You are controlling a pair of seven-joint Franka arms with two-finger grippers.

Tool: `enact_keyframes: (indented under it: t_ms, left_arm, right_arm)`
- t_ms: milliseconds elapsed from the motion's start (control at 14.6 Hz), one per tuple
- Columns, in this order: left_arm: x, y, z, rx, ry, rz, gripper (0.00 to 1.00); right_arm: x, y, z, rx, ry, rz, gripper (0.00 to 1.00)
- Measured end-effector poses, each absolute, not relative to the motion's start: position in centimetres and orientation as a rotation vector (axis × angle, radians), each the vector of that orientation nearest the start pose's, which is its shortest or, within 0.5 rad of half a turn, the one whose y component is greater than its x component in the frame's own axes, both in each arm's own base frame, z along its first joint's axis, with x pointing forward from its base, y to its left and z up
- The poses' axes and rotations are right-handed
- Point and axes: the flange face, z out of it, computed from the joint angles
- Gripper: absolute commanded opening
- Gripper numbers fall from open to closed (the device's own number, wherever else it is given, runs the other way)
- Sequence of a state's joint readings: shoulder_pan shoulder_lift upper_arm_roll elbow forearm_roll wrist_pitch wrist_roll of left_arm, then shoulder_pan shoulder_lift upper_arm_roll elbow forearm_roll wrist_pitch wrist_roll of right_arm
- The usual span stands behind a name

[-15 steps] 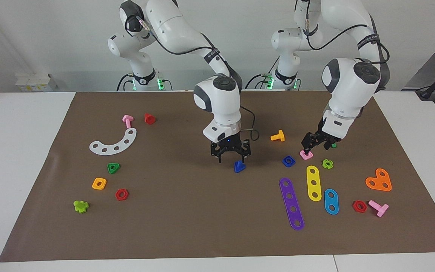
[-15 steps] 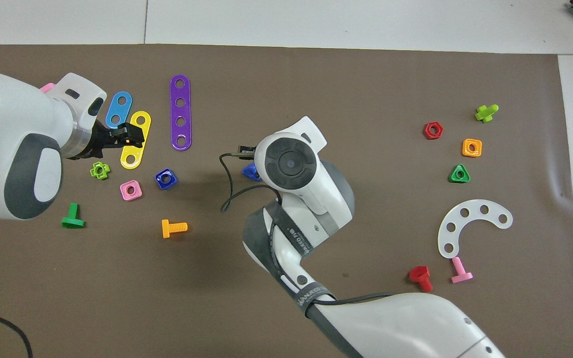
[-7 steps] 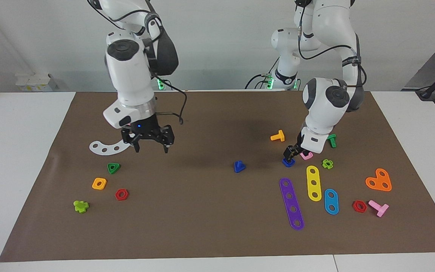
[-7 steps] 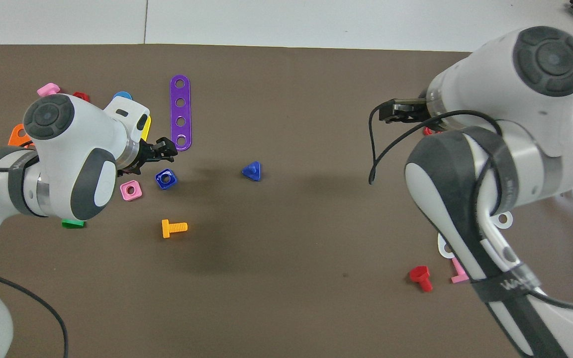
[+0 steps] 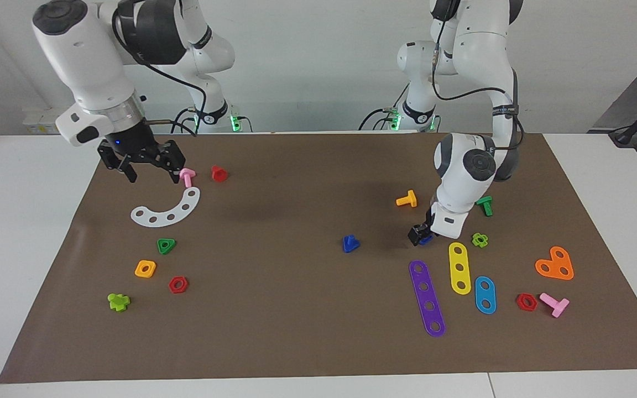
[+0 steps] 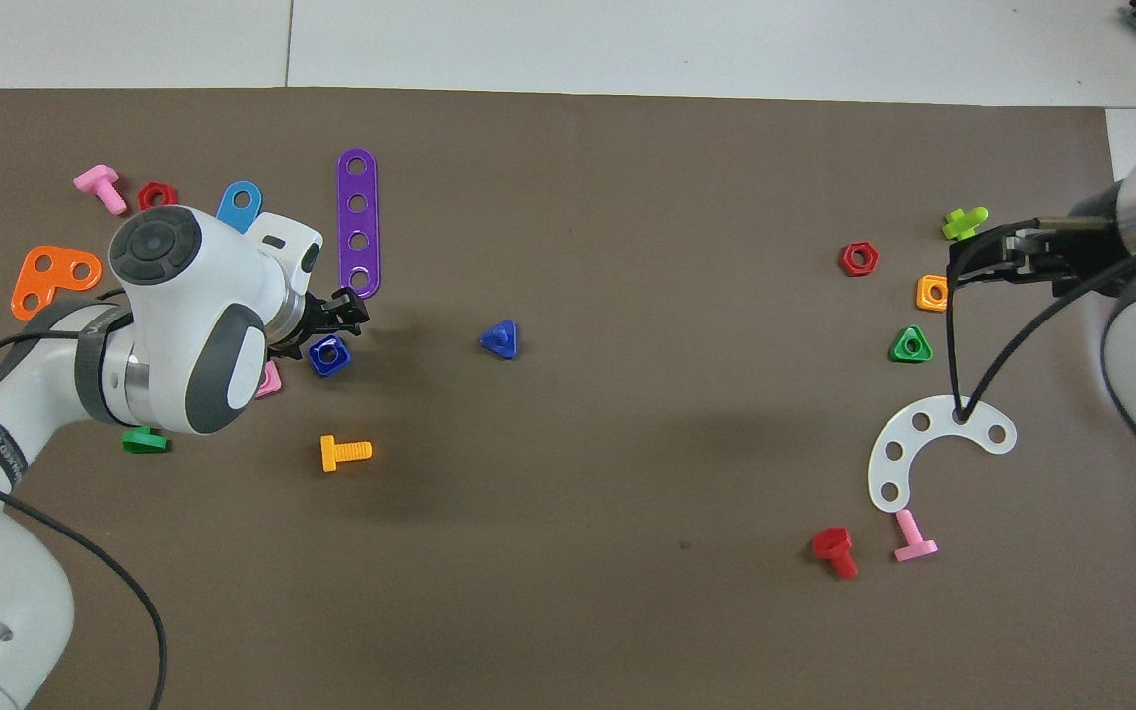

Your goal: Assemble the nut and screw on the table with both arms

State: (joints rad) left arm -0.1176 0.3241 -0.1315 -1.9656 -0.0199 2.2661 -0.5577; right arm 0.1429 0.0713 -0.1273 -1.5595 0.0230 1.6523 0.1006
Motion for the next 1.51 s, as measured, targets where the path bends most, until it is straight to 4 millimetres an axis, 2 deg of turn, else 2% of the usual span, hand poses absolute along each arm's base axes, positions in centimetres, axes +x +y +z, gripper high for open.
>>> enact_keyframes:
  t_ms: [137,274,479,616,959,1233,1507]
  left_arm:
    - [58.7,-14.6,30.4,-3.135,-0.536,0.080,0.79]
    - [58.5,-14.6,30.2,-3.125,-0.571,0.089,0.73]
    - [58.4,-14.8,30.0,-3.119,-0.590,0.093,0.61]
    - [58.3,-15.0,30.0,-3.118,-0.584,0.092,0.58]
    - [58.2,-15.0,29.9,-3.110,-0.568,0.090,0.53]
    - [58.0,-14.9,29.5,-3.097,-0.545,0.091,0.45]
    - [58.0,-14.9,29.6,-3.090,-0.523,0.079,0.33]
  right_arm:
    - [57.0,0.1,60.5,-3.122,0.140,0.025,1.00]
    - [56.2,0.0,60.8,-3.119,0.138,0.054,1.00]
    - [55.5,-0.3,59.1,-3.118,0.120,0.070,1.00]
    - [54.9,-0.7,58.2,-3.116,0.107,0.092,1.00]
    - [53.8,-3.4,59.4,-3.112,0.071,0.069,1.00]
    - [53.2,-3.2,60.8,-3.140,0.051,0.032,1.00]
    - [53.2,-1.8,61.1,-3.143,0.080,0.024,1.00]
